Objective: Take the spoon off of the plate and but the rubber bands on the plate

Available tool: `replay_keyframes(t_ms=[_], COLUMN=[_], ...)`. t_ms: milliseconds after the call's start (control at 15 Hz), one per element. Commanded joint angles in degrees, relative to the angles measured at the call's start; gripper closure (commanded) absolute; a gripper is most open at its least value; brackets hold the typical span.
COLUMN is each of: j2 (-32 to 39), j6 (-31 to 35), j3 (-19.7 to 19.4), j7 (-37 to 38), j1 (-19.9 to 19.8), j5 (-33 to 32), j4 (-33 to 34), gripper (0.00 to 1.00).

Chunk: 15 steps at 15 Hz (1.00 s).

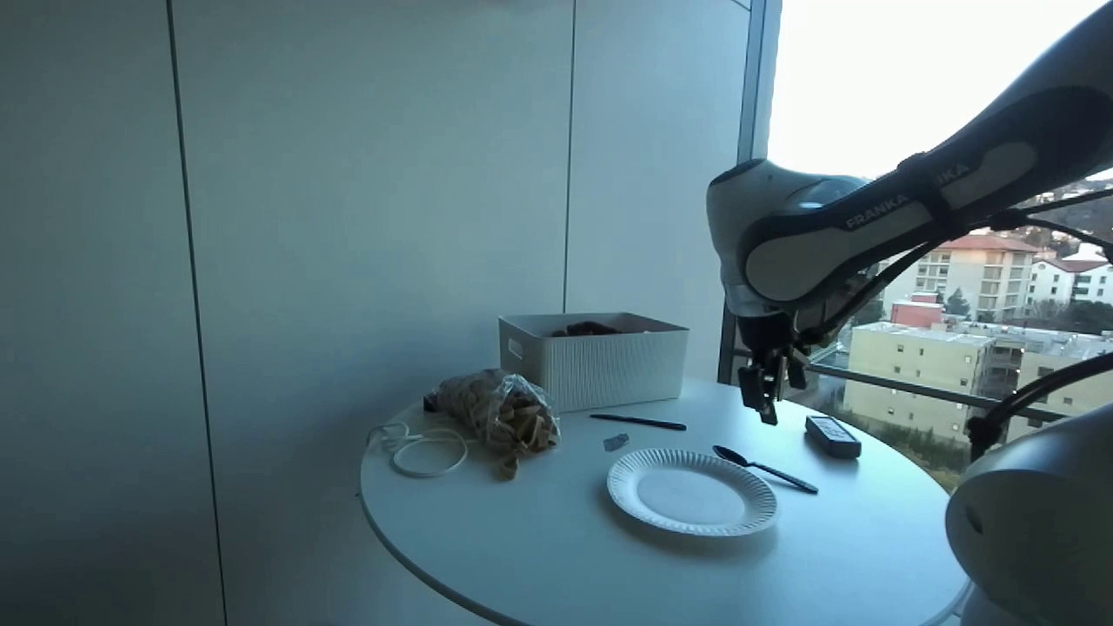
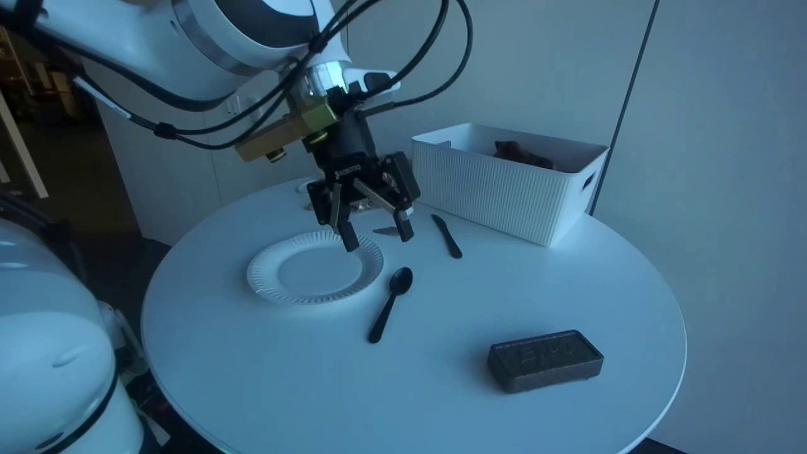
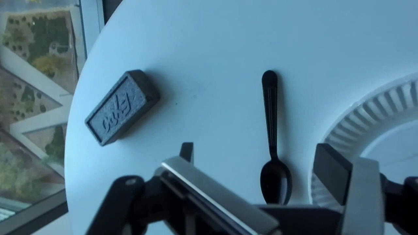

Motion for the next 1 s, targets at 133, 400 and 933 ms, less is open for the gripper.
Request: replay_keyframes(t_ms=[133,400,933], j2=[0.4,1.1,7.4], j6=[3.5,4.2,15.3], j3=[5.5,7.8,7.0], j7=[-2.9,-2.7,-7.5], j1=[9.9,12.7,16.4], j5=[2.0,3.5,3.8], j4=[-0.2,-0.8,-0.8], gripper=[0.00,0.00,0.00])
